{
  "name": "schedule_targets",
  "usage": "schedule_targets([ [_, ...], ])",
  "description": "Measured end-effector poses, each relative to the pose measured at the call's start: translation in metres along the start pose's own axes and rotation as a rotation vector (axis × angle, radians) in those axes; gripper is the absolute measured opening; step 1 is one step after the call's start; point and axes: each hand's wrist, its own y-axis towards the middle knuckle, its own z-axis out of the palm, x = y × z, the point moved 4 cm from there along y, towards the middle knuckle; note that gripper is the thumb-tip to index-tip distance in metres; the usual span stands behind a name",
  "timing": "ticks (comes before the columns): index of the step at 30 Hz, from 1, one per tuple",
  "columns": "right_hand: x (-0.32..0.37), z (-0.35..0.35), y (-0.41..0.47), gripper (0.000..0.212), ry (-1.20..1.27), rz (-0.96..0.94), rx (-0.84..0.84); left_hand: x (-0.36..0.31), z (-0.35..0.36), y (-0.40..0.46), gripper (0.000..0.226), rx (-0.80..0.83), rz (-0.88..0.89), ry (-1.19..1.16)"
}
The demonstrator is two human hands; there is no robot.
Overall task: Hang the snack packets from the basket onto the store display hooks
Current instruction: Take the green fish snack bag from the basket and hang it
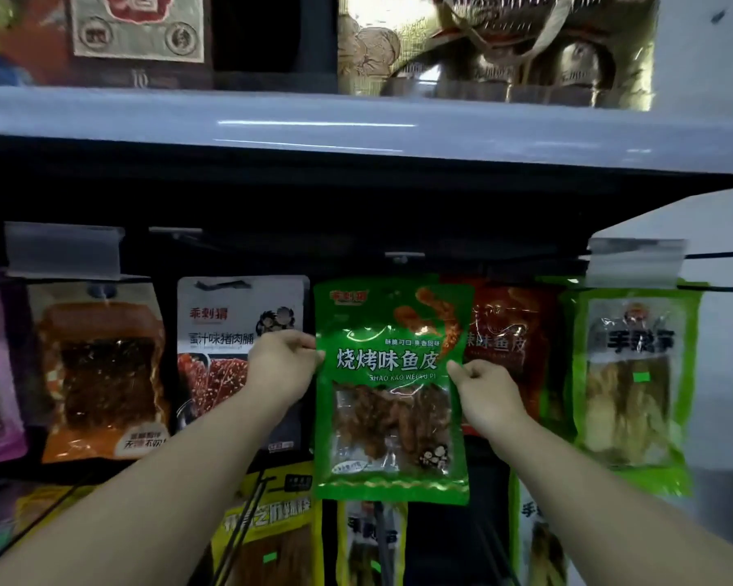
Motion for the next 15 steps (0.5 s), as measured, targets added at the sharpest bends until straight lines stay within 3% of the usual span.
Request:
schedule_targets([
  [4,0.003,0.007,0.017,0.044,-0.046,-0.017,-0.004,0.002,0.006,0.014,0.008,-0.006,-0.019,0.032],
  [8,-0.008,0.016,0.023,0.040,-0.072,-0.007,0.014,0.010,0.011,0.016,0.023,0.008,-0.002,0.048],
  [12,-0.007,0.017,0.016,0.032,-0.054,0.002,0.007,0.018,0.002,0.009,0.006,0.026,0.025,0.090],
  [15,0.009,0.017,-0.001,0.027,-0.058,0.056,-0.081,0.020,-0.014,-0.002,0.024,0.042,0.066,0.150],
])
